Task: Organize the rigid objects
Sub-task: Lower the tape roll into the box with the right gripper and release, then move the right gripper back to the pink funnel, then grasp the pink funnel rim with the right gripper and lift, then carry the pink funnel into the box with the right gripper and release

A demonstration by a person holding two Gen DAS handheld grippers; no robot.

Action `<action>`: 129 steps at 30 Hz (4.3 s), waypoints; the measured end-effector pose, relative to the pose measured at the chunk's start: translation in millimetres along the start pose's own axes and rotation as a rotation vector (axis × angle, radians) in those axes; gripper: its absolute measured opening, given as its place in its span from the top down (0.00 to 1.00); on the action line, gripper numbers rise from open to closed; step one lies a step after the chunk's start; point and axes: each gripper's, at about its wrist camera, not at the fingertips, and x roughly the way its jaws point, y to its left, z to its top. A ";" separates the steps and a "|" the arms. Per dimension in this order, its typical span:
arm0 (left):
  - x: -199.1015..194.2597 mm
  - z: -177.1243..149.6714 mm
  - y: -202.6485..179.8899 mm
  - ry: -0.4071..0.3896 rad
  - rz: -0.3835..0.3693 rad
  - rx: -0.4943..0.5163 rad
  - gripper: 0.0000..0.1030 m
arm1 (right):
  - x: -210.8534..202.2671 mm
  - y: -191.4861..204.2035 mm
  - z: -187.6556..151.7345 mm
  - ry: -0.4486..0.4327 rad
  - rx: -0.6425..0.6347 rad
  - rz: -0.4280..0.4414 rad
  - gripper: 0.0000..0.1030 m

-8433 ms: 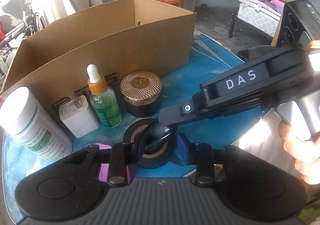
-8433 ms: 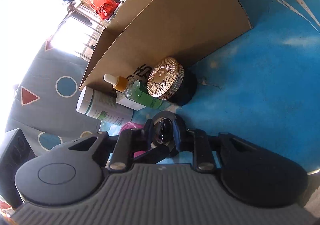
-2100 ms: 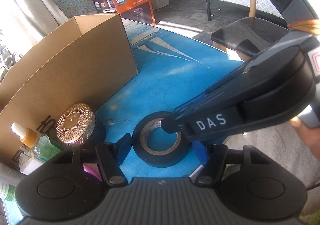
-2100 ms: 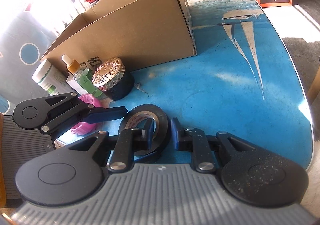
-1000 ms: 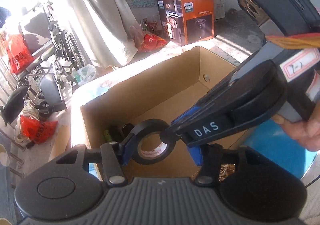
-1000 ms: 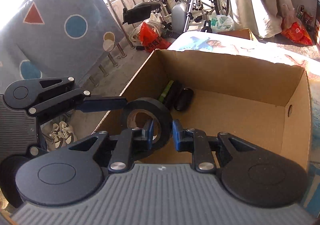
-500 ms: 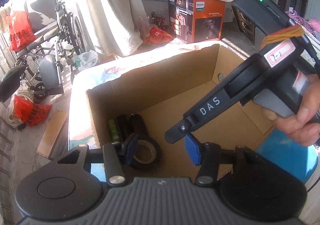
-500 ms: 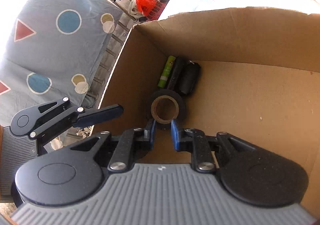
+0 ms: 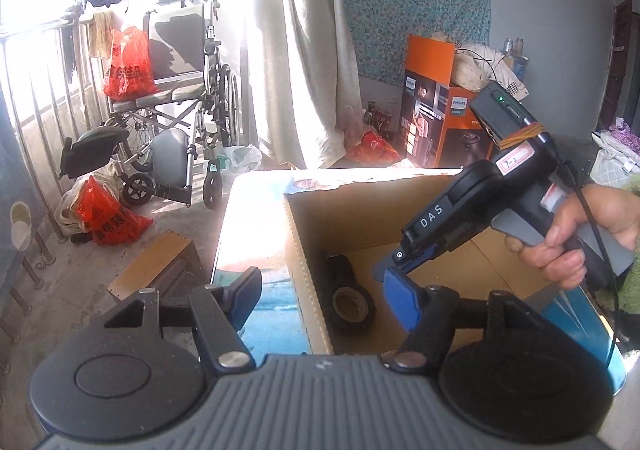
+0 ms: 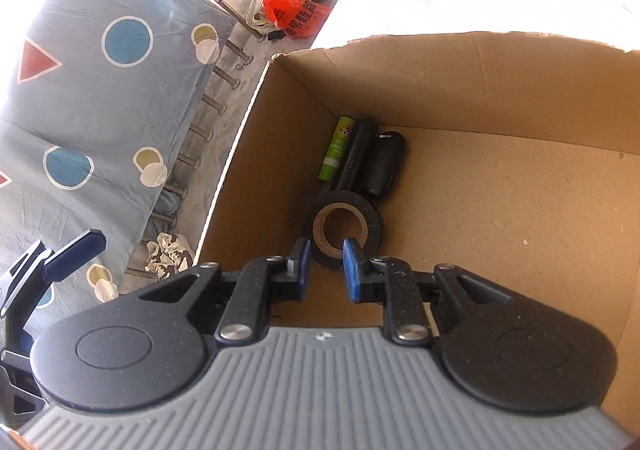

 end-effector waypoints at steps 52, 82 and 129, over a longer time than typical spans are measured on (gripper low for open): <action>31.6 -137.3 -95.7 0.271 -0.249 0.192 0.12 | -54.6 2.1 -265.5 -0.330 0.019 -0.178 0.59; 55.8 -153.9 -148.4 0.247 -0.160 0.347 0.32 | -16.2 -17.2 -280.1 -0.345 0.074 -0.195 0.83; 109.6 55.3 -95.9 0.310 -0.170 0.235 0.32 | -123.3 7.6 -62.5 -0.273 -0.062 -0.104 0.77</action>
